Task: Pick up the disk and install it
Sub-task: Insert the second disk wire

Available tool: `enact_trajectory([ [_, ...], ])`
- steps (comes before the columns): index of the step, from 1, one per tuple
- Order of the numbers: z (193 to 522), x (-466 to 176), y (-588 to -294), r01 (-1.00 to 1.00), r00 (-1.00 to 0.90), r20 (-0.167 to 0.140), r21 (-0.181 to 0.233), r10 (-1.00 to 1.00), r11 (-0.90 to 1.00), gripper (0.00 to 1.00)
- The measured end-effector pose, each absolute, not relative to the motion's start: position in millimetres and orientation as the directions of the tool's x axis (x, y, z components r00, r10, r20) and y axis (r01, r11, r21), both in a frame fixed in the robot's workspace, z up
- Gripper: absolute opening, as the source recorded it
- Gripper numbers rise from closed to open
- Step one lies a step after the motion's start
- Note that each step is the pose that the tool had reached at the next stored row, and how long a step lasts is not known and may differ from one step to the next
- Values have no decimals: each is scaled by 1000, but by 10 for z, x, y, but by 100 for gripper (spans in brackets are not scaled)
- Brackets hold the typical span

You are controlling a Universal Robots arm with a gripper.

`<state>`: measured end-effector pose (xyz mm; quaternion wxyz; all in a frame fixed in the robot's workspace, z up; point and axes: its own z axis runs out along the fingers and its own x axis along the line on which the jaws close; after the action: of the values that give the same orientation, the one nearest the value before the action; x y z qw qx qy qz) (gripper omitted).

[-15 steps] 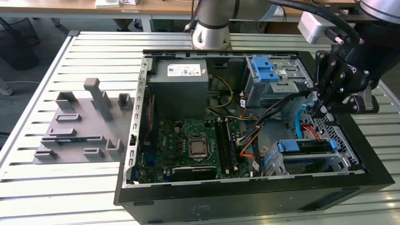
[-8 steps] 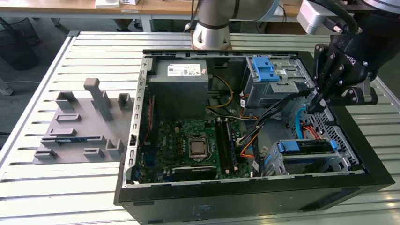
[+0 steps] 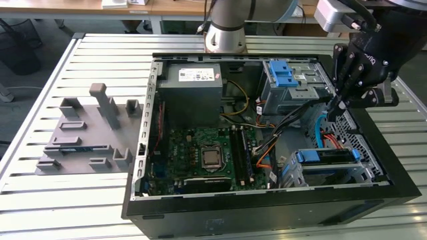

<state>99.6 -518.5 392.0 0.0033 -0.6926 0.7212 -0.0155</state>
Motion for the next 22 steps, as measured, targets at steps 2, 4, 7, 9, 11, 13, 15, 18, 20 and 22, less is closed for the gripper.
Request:
enact_trajectory([
  [2, 3919, 996, -5176, -999, -41, 17, -27, -999, 40, 11],
  [4, 3914, 996, -5172, -999, -41, 17, -27, -999, 40, 11],
  [7, 3903, 996, -5167, -999, -41, 17, -27, -999, 40, 11],
  [9, 3890, 996, -5164, -999, -41, 17, -27, -999, 40, 11],
  [11, 3872, 996, -5160, -999, -41, 17, -27, -999, 40, 11],
  [13, 3849, 996, -5160, -999, -41, 17, -27, -999, 40, 11],
  [15, 3828, 996, -5160, -999, -41, 17, -27, -999, 40, 11],
  [18, 3800, 996, -5159, -999, -41, 17, -27, -999, 40, 11],
  [20, 3794, 996, -5159, -999, -41, 18, -27, -999, 40, 11],
  [22, 3802, 996, -5160, -999, -41, 18, -27, -999, 40, 11],
])
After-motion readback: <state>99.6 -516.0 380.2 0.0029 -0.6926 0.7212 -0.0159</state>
